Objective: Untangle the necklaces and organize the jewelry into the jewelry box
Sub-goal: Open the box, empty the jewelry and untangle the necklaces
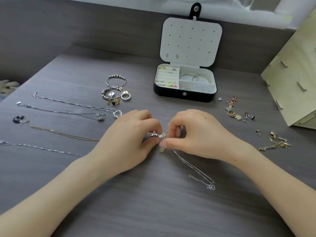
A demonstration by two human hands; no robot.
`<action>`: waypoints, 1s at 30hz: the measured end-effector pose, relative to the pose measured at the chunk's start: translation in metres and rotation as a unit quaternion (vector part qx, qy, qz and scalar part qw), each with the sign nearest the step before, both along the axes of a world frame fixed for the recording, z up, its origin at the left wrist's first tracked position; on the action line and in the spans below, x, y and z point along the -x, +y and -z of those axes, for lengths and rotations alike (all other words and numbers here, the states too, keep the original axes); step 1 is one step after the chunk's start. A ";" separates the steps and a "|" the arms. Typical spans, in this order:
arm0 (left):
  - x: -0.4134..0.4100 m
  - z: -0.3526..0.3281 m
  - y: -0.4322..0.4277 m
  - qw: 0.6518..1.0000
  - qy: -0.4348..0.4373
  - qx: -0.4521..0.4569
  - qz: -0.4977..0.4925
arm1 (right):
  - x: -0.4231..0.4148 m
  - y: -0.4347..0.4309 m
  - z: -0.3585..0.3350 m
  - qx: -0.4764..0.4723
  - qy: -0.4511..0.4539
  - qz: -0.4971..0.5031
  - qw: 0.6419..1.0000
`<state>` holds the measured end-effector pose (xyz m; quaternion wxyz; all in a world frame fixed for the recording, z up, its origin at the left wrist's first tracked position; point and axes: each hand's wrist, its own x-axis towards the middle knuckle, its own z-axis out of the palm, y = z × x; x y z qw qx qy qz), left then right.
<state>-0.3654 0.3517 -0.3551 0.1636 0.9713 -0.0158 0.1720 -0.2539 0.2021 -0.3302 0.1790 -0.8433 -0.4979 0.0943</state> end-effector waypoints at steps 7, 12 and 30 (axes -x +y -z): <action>-0.001 0.000 0.000 0.998 0.028 0.055 0.001 | 0.007 -0.003 0.000 0.013 0.031 -0.061 0.998; -0.001 0.000 0.000 0.998 0.035 0.045 -0.001 | 0.002 -0.009 -0.005 0.003 0.069 -0.065 0.995; 0.002 -0.002 -0.001 0.999 0.040 0.029 0.018 | -0.014 -0.027 -0.003 -0.013 0.019 0.021 1.000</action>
